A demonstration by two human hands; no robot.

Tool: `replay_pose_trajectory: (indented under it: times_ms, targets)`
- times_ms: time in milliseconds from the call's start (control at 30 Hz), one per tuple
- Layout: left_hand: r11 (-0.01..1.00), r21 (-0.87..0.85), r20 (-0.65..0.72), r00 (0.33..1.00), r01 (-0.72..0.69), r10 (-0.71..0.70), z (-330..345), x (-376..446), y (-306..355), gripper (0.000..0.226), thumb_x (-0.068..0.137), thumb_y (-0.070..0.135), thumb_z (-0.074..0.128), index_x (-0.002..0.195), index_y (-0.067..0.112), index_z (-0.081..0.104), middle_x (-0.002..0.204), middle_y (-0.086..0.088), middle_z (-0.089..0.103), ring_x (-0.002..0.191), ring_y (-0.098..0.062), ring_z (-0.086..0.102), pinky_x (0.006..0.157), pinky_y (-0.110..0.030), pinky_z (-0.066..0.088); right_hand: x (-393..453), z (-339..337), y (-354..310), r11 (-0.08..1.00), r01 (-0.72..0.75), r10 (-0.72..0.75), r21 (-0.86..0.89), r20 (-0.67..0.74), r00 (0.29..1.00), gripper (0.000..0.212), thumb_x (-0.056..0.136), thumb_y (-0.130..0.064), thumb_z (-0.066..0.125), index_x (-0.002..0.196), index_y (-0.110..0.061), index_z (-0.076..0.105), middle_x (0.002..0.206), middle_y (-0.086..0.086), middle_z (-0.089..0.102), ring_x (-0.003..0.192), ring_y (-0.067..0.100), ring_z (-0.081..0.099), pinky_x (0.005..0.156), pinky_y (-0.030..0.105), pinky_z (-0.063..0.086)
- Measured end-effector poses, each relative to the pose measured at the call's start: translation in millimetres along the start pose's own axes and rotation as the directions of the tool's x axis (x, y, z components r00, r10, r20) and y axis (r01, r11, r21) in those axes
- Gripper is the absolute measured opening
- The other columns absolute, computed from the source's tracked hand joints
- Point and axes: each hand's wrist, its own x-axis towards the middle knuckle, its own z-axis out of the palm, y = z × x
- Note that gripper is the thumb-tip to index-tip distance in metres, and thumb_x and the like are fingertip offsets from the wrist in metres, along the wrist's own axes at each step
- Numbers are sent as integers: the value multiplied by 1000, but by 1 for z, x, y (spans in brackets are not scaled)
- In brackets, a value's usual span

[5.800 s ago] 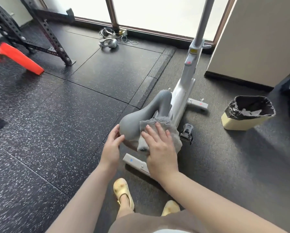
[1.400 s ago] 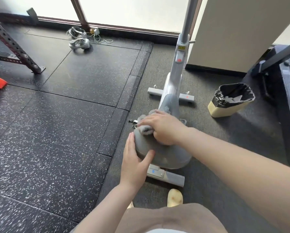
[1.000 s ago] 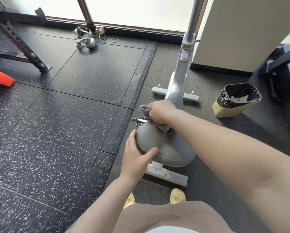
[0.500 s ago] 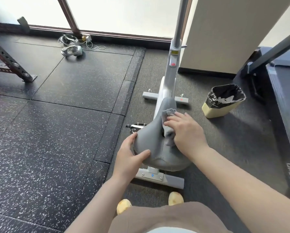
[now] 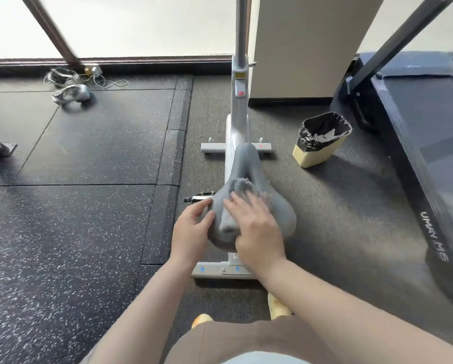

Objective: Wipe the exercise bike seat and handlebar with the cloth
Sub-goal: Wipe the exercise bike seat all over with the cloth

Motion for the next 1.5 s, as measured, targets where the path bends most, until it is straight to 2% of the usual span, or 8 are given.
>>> replay_pose_trajectory:
  times_ms: [133,300,433,833,1000,1167,1333,1500]
  targets:
    - [996,-91,120,993,-13,24,-11,-1,-3,35,91,12,58,98,45,68,104,15,72,99,-1,64,88,-23,49,-17,0,3,930,349,-340,-115,91,936,52,79,-11,40,127,-16,60,136,2,56,134,25,42,112,42,30]
    - [996,-6,157,983,-91,91,-8,-16,-7,45,94,8,50,137,21,45,143,9,44,132,-2,39,112,-26,31,-7,12,-21,993,-115,114,-22,-42,993,56,82,-1,52,135,-18,51,143,-1,47,140,22,30,118,34,13]
    - [953,177,171,961,-248,218,-1,-25,-10,46,95,6,44,138,22,45,152,7,31,141,-4,24,117,-29,20,-49,3,-17,992,81,-87,-95,-56,995,49,74,0,52,119,-16,65,128,0,62,127,23,50,109,39,33]
    - [692,516,349,862,-505,369,38,-16,11,50,91,14,45,137,33,43,157,10,16,147,-13,0,116,-35,-5,-46,-18,10,973,-166,134,-161,-194,972,52,75,-5,35,113,-16,68,123,-1,65,123,23,54,107,42,36]
    - [680,542,315,870,-494,380,40,-17,9,45,93,22,44,137,33,43,157,14,16,146,-11,0,116,-33,-4,-8,-40,44,810,-582,585,63,-151,797,44,78,0,49,106,-31,63,123,2,61,109,26,55,79,29,39]
    - [695,540,282,880,-475,383,41,-18,10,69,83,5,49,145,28,29,156,14,17,145,-5,1,118,-29,-1,-25,-14,30,997,23,-30,-79,-88,996,57,72,1,47,124,-18,61,133,-3,59,130,24,46,105,44,41]
    - [715,576,198,917,-395,347,47,-13,17,64,90,21,51,148,24,22,157,10,16,146,-7,4,117,-26,1,16,-28,63,900,-371,403,229,-111,908,51,80,5,48,119,-27,60,131,-7,56,124,22,47,88,29,41]
    - [736,611,75,946,-294,315,57,-10,22,61,92,23,49,147,26,23,157,8,19,146,-9,10,117,-29,5,-23,-33,64,998,59,-59,2,-11,998,71,65,6,45,131,-18,56,139,-3,52,136,23,38,109,38,34]
